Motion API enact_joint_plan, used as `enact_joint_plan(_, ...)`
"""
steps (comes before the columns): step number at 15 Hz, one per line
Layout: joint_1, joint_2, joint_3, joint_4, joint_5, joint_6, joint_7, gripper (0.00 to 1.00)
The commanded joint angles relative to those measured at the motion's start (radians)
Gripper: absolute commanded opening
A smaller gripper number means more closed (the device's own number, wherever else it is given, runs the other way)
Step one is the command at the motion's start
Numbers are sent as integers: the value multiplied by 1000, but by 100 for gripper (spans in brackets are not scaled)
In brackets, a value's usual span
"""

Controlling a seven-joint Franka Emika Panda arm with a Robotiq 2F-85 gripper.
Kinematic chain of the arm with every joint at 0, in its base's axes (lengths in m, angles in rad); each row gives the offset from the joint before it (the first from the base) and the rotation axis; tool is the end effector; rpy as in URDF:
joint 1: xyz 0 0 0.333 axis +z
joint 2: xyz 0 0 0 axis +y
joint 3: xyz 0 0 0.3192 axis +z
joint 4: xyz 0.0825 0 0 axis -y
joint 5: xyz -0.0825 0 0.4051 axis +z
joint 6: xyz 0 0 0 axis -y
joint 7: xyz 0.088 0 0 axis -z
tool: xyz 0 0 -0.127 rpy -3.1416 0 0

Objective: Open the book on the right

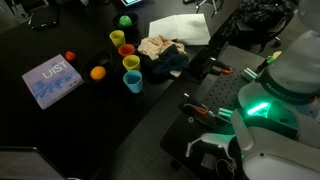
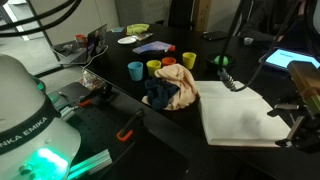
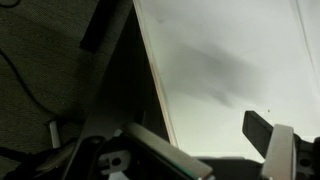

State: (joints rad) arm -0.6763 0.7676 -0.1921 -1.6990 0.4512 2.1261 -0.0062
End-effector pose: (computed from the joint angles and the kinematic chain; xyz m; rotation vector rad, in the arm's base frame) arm 0.4400 -0.4732 0.0999 -2.3771 1.5102 0.2766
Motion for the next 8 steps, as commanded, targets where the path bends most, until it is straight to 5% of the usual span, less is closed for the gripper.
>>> enact_joint_plan(1,-46,5,41,-8,33,-38,-90,100)
enact_joint_plan(8,-46,35,50,-7,6,-39,-136,100)
